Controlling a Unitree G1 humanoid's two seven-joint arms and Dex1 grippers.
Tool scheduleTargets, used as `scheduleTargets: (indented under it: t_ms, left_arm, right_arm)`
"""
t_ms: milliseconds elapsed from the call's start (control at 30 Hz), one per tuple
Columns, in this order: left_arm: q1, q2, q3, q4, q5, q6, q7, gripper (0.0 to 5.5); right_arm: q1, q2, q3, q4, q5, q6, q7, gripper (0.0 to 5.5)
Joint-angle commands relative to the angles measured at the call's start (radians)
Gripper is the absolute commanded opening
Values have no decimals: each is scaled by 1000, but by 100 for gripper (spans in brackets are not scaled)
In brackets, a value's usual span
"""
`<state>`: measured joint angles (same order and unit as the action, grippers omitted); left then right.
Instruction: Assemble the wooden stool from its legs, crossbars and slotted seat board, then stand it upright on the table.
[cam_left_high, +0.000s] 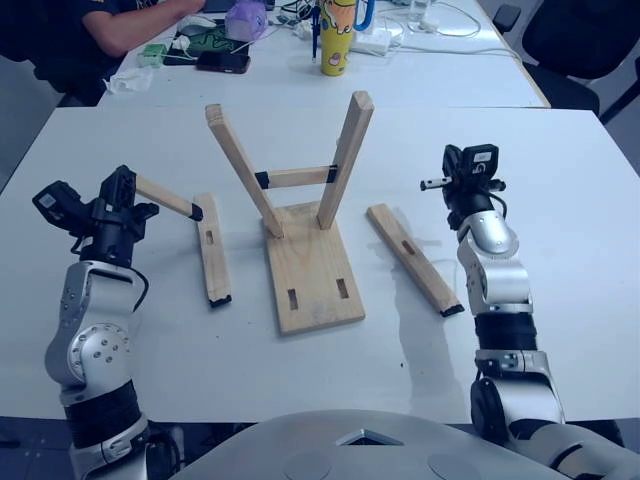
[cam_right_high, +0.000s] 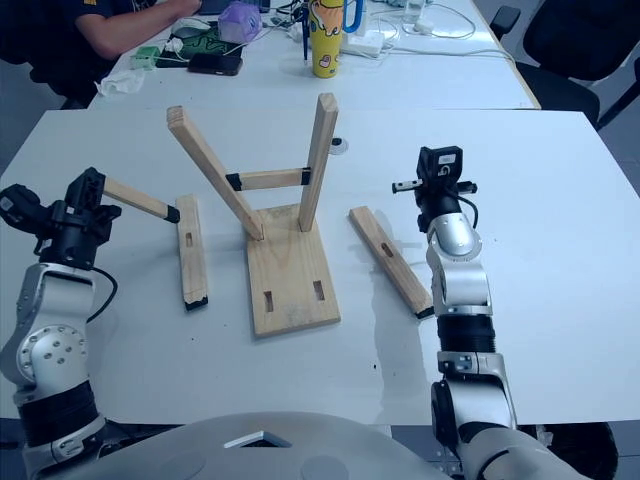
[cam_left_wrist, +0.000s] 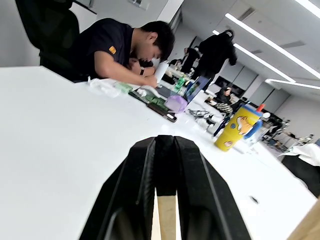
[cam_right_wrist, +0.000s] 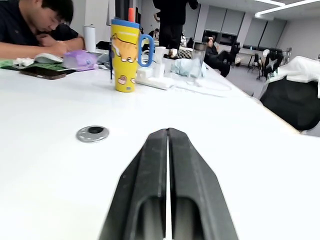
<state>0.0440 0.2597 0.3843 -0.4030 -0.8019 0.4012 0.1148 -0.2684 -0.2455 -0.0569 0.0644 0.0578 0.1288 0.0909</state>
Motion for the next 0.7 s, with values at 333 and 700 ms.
scheduleTargets:
  t_ms: [333, 700]
  left_arm:
    - [51, -111, 1, -51, 22, 79, 102, 41]
    - [89, -22, -136, -43, 308, 68, 56, 41]
  right_arm:
    - [47, 22, 36, -40, -74, -32, -6, 0]
    - [34, 36, 33, -47, -84, -24, 1, 0]
